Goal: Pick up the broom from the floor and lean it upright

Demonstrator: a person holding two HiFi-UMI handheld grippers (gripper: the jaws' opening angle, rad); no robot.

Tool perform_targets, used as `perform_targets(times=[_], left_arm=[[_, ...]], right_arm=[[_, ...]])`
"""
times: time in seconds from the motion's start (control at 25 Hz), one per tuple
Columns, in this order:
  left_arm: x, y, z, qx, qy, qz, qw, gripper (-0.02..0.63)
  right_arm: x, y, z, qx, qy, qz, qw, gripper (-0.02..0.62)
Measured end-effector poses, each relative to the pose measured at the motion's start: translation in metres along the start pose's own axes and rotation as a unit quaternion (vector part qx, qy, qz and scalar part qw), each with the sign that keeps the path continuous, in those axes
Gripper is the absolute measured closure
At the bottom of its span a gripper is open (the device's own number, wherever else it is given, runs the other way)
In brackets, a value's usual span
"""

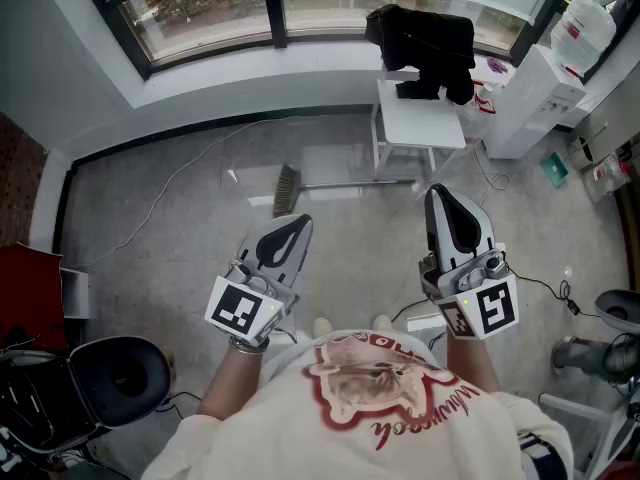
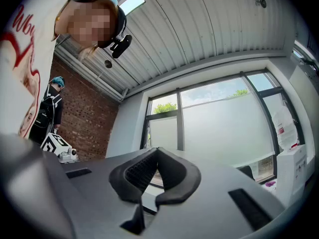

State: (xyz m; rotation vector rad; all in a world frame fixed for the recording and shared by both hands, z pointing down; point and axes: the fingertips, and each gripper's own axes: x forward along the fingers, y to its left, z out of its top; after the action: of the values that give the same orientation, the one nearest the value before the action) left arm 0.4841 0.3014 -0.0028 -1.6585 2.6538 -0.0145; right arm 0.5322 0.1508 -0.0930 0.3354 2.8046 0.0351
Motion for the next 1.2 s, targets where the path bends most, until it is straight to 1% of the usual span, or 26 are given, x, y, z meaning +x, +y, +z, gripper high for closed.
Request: perform_targets(times=[0.2, 0.36, 0.64, 1.04, 1.2], left_arm=[[0.006, -0.015, 0.002, 0.003, 0.002, 0.003, 1.0000, 0.586], [0.011, -0.024, 0.002, 0.004, 0.004, 0.004, 1.0000, 0.586], [0.007, -0.022, 0.008, 0.009, 0.003, 0.006, 0.9999, 0.586], [-0.020, -0.018, 0.007, 0.013, 0.010, 0.011, 0.9998, 0.586], [-0.033, -0.020, 0.003, 0.012, 0.012, 0.011, 0.9998, 0.586]], right_arm=[[-0.011, -0.006, 0.005, -0.009, -0.001, 0.007, 1.000, 0.571], [-0.017, -0.010, 0.001, 0.000, 0.001, 0.010, 1.000, 0.571], [-0.014, -0.003, -0.004, -0.001, 0.007, 0.013, 1.000, 0.571], [-0.024, -0.003, -0.001, 0.050, -0.016, -0.023, 0.998, 0.571], [-0.031, 0.012, -0.007, 0.054, -0.006, -0.015, 0.998, 0.571]])
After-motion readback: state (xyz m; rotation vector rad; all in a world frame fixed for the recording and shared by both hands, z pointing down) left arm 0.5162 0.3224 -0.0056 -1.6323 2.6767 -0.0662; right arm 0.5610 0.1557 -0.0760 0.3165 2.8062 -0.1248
